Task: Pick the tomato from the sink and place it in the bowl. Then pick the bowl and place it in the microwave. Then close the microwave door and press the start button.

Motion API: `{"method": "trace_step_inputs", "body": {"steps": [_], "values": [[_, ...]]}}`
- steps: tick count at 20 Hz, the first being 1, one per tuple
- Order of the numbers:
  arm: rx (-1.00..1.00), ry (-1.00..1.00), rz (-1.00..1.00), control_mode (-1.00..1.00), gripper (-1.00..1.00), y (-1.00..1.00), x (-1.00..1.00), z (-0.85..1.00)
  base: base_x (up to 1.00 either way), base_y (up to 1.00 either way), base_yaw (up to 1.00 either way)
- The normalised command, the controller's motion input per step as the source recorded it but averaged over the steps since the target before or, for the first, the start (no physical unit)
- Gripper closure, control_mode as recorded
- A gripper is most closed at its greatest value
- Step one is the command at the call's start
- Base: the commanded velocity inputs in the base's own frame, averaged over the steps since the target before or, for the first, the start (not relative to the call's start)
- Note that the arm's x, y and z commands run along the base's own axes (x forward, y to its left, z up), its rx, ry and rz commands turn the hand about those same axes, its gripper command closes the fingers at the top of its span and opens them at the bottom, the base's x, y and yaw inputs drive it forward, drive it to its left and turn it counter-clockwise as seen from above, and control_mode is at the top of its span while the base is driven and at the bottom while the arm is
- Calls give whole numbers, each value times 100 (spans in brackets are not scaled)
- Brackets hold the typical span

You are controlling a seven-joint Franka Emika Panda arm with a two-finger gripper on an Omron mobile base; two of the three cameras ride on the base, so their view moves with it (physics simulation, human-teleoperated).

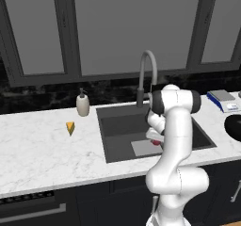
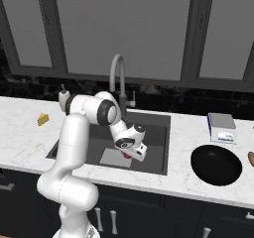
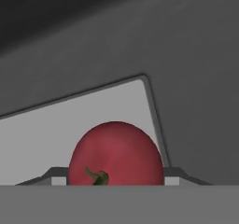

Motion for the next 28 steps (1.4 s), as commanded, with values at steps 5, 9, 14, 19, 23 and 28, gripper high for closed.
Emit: {"method": "trace_step_inputs", "body": {"steps": [5,9,14,19,23,28], "values": [[0,-9,0,-100,100,-2,-54,46,0,0,0],[0,-9,0,-100,100,-18,-79,73,0,0,0],[0,-9,0,-100,100,-19,-77,87,0,0,0],[0,-4,-2,-100,100,-17,-72,100,0,0,0],[3,0,-6,-100,100,-30,-47,100,0,0,0],[15,0,-9,-100,100,-38,-45,100,0,0,0]]}}
